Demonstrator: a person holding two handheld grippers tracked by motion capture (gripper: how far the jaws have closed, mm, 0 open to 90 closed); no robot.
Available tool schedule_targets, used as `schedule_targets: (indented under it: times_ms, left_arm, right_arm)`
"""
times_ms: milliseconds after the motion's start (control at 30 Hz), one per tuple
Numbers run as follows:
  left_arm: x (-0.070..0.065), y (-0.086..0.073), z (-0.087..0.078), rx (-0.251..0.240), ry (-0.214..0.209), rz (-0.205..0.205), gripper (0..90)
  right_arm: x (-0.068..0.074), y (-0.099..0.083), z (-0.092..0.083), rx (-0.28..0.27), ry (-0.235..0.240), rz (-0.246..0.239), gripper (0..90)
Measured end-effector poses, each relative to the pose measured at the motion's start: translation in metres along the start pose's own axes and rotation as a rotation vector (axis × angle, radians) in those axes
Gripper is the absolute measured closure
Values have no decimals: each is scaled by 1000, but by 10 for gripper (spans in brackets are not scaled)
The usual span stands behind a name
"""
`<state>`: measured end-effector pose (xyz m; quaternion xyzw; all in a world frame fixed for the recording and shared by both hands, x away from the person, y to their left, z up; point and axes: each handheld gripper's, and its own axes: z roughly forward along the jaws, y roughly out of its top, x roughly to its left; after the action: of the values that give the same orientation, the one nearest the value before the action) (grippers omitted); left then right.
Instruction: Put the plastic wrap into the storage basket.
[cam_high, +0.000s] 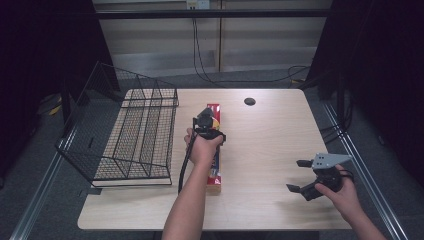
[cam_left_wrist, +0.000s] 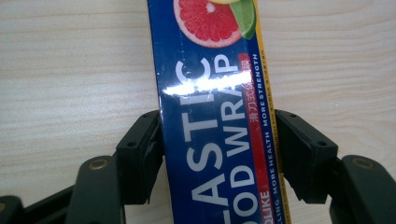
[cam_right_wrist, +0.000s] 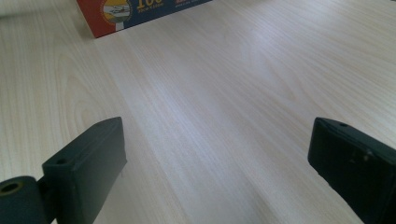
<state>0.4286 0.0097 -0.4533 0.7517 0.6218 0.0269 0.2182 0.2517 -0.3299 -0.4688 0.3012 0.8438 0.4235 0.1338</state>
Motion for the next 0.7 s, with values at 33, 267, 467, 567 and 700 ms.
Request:
schedule_targets:
  times_ms: [33,267,467,567,700]
  left_arm:
    - [1,1,-2,10,-1,-14,394]
    - [-4,8,-14,123,46,71,451]
    - [-2,13,-35,140,22,80,451]
    - [5,16,-50,138,-9,67,451]
    - [11,18,-69,141,-3,61,450]
  right_arm:
    - [0,0,0,1,1,-1,39]
    - [-1,0,-1,-9,3,-2,38]
    - [-1,0,0,-6,3,-2,38]
    - [0,0,0,-9,2,-3,38]
    - [0,1,0,-15,-1,-12,37]
